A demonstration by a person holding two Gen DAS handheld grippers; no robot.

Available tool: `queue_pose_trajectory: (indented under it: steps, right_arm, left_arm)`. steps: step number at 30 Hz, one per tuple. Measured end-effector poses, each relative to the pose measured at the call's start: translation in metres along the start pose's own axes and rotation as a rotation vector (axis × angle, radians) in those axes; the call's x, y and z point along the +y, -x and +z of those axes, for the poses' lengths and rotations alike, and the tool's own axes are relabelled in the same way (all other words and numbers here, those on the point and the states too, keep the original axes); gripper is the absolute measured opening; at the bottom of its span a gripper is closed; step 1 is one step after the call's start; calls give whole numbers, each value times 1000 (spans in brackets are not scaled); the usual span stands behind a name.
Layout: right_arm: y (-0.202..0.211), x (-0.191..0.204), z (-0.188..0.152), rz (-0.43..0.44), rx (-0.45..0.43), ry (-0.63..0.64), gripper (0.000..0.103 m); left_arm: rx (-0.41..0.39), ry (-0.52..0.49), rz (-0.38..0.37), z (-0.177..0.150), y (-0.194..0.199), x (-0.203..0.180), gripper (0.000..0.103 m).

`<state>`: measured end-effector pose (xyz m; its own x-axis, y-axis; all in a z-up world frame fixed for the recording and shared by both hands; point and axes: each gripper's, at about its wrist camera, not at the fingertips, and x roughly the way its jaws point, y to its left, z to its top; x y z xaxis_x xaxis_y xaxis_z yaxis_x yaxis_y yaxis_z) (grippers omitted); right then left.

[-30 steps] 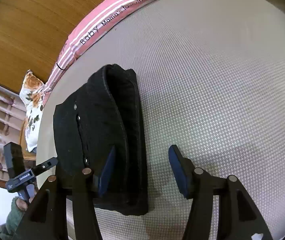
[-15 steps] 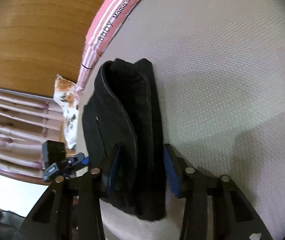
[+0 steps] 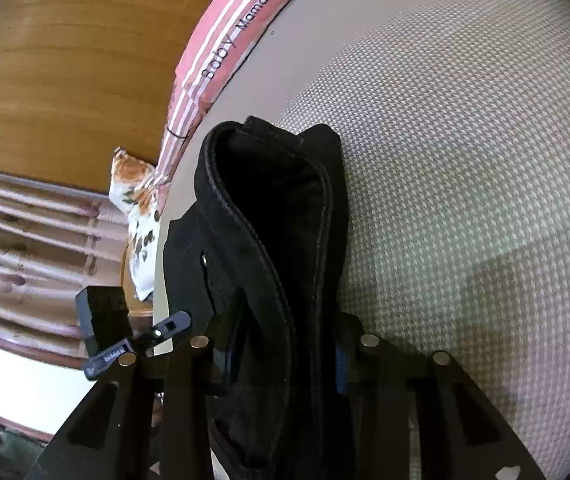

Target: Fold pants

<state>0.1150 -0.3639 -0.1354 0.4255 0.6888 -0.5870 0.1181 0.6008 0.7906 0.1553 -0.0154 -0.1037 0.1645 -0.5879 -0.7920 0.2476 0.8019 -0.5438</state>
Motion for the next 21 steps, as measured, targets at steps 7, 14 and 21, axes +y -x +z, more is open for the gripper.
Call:
queue_pose_trajectory:
  steps: [7, 14, 21]
  right_arm:
    - [0, 11, -2, -94, -31, 17, 32]
    - [1, 16, -3, -134, -43, 27, 30]
    - [8, 33, -5, -191, -68, 52, 21]
  left_arm:
    - [-32, -114, 218, -7, -6, -29, 40]
    - [-35, -122, 268, -6, -7, -34, 40]
    - [-42, -136, 292, -5, -1, -41, 30]
